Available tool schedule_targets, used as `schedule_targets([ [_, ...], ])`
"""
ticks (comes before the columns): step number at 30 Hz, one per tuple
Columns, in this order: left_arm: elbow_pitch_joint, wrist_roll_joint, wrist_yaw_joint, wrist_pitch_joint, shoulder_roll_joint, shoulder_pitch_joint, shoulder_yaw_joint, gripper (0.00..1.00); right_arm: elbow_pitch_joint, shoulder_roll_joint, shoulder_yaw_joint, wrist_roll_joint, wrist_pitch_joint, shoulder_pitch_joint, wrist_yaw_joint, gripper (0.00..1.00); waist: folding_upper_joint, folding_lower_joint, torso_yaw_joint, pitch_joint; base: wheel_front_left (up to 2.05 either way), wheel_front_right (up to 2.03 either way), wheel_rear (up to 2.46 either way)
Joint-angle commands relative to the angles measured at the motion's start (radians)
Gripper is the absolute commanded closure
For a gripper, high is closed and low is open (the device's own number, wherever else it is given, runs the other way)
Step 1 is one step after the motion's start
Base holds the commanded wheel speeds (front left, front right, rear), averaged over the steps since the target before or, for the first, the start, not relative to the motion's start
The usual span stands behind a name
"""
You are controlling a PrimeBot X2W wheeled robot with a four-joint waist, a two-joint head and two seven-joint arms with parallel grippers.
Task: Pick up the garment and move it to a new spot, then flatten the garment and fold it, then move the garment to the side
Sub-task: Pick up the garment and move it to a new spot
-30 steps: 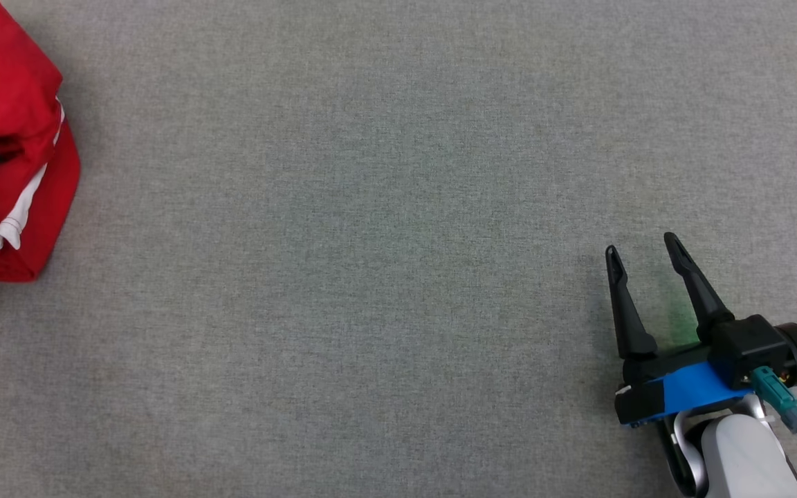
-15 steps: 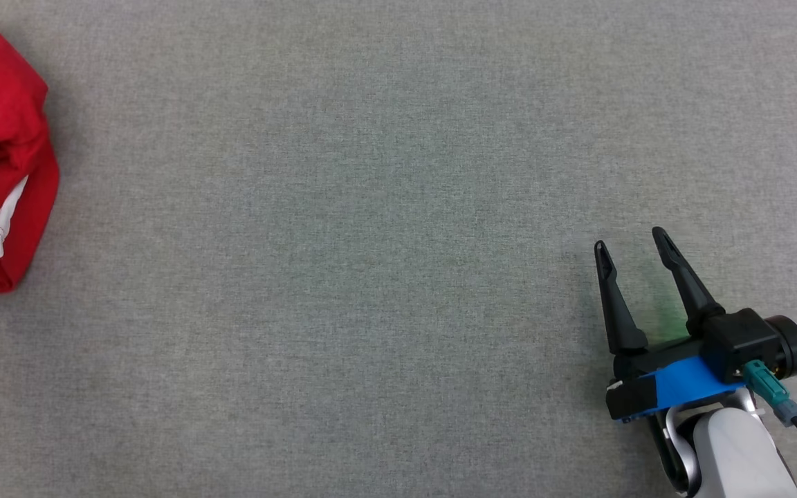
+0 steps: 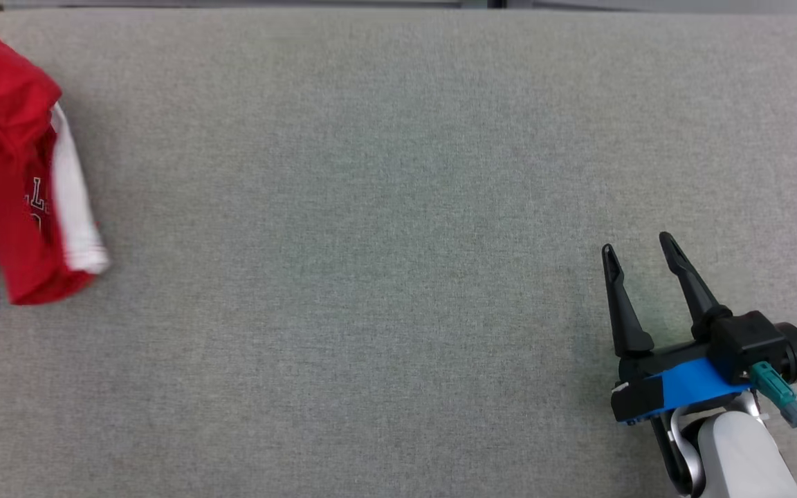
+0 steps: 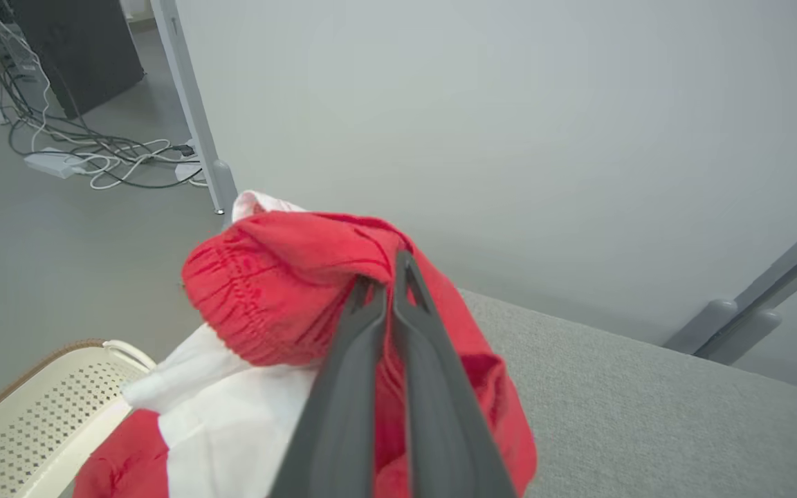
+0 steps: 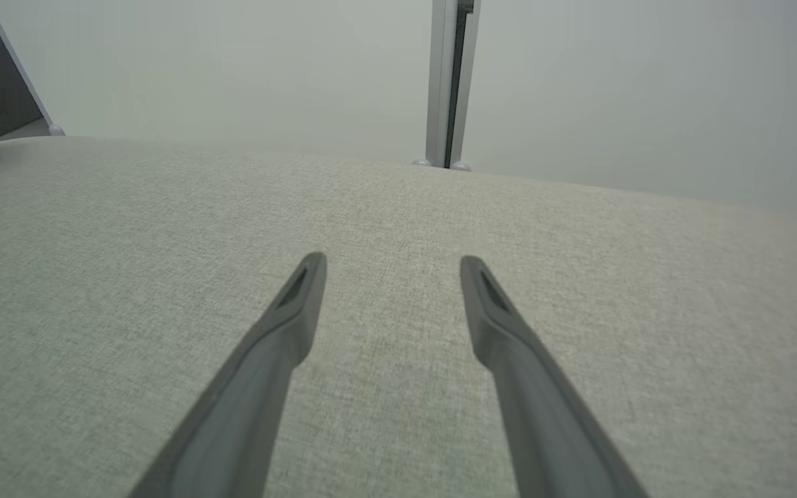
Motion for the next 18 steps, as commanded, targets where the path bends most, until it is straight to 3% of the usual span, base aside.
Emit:
schedule_targets([
  [1, -0.014, 0.009, -0.009, -0.009, 0.002, -0.026, -0.011, 1.00, 0.003, -0.005, -0.001, 0.009, -0.004, 0.013, 0.001, 0.00, -0.0001, 0.0000, -0.004, -0.018, 0.00, 0.00, 0.00],
  [10, -0.130, 0.059, -0.049, 0.008, -0.001, -0.094, -0.146, 1.00, 0.017, -0.005, -0.009, 0.050, -0.004, 0.048, 0.001, 0.00, -0.0001, 0.0000, -0.029, -0.129, 0.00, 0.00, 0.00],
  [18, -0.238, 0.040, -0.063, 0.098, -0.034, -0.084, -0.298, 1.00, 0.024, -0.005, -0.024, 0.082, -0.004, 0.079, 0.001, 0.00, -0.0001, 0.0000, -0.118, -0.192, 0.00, 0.00, 0.00],
])
